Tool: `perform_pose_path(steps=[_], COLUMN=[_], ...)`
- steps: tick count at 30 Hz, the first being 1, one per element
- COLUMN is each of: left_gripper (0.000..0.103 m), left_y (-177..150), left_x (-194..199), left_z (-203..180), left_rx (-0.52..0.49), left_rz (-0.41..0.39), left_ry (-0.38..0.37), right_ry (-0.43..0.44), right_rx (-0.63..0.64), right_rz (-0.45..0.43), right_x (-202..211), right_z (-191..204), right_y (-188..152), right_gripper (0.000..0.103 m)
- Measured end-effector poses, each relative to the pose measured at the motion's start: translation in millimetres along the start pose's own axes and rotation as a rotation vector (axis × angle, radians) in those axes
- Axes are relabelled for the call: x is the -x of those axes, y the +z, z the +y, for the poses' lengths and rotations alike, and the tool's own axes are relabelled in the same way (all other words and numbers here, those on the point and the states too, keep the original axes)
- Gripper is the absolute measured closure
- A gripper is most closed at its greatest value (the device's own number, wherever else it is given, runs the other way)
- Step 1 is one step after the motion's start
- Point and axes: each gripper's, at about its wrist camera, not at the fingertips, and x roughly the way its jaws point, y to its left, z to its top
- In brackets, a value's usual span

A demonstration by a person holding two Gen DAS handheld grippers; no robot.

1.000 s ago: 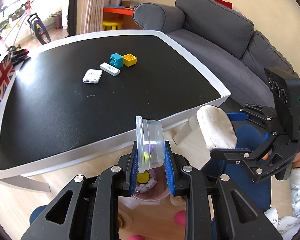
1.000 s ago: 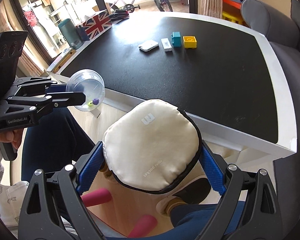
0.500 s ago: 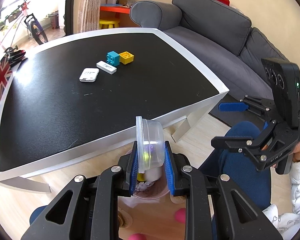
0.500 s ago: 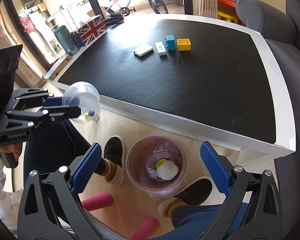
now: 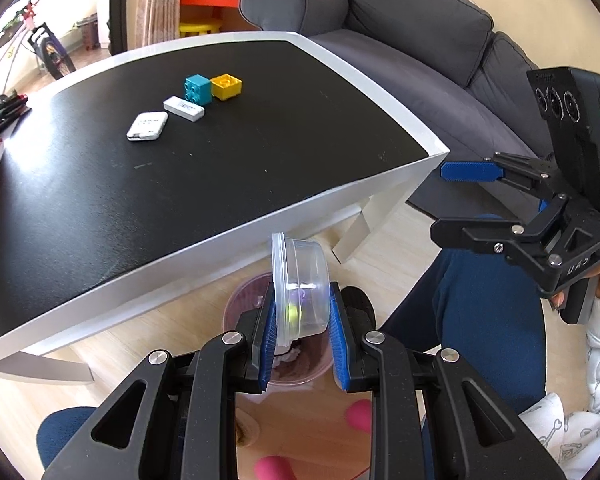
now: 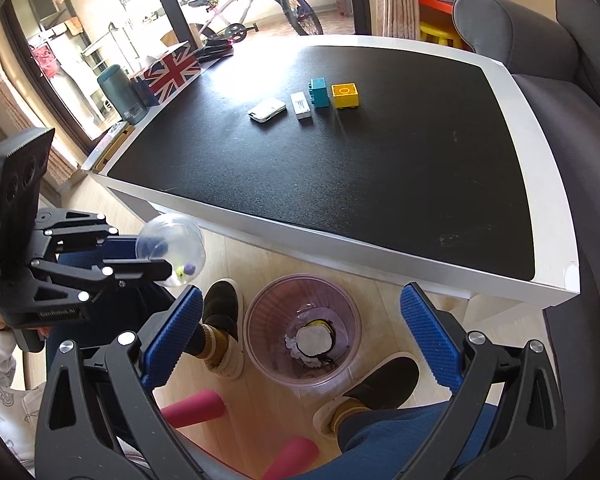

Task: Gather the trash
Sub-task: 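Open the left tool to drop the clear container into the pink bin, then move the left tool over the table toward the white card holder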

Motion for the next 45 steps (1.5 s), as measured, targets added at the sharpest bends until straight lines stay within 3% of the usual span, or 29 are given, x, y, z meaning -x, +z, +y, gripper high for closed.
perform_pose_path(steps=[10,11,13,14,22,34,45], left_gripper=[0.078,0.073,0.038,0.012,0.008,0.008,0.008], left_y=[4.4,5.3,6.7,7.0,8.8,9.7,29.4], left_x=[-1.9,-2.5,-2.8,-1.8,-0.8,3.9,21.0], left_z=[-5.5,-5.4,-3.9,-2.8,5.0,7.4,23.8], left_rx=[-0.017,-0.016,-0.004,0.004,0.032,0.042,0.055], left_rz=[-0.008,-0.01,-0.021,-0.036,-0.043,-0.049,-0.1], left_ry=[-0.02,-0.019,-0.007,0.0,0.038,0.035,0.08], right_ry=[0.003,0.003,0.001,0.0,-0.007,0.0,-0.002], right_rx=[-0.014,-0.015,-0.018,-0.019,-0.029,-0.028,-0.024], right_rz=[-0.013,-0.014,-0.016,-0.016,-0.009,-0.008,-0.058], right_x=[2.8,3.3,4.2,4.6,3.2,-1.0,6.7], right_z=[-4.2,-4.7,-5.5,-6.1,-9.2,-6.9,-8.0], right_y=[1.0,0.8,0.5,0.8,-1.2,-0.1,25.9], right_gripper=[0.006,0.006,0.006,0.006,0.006,0.006,0.006])
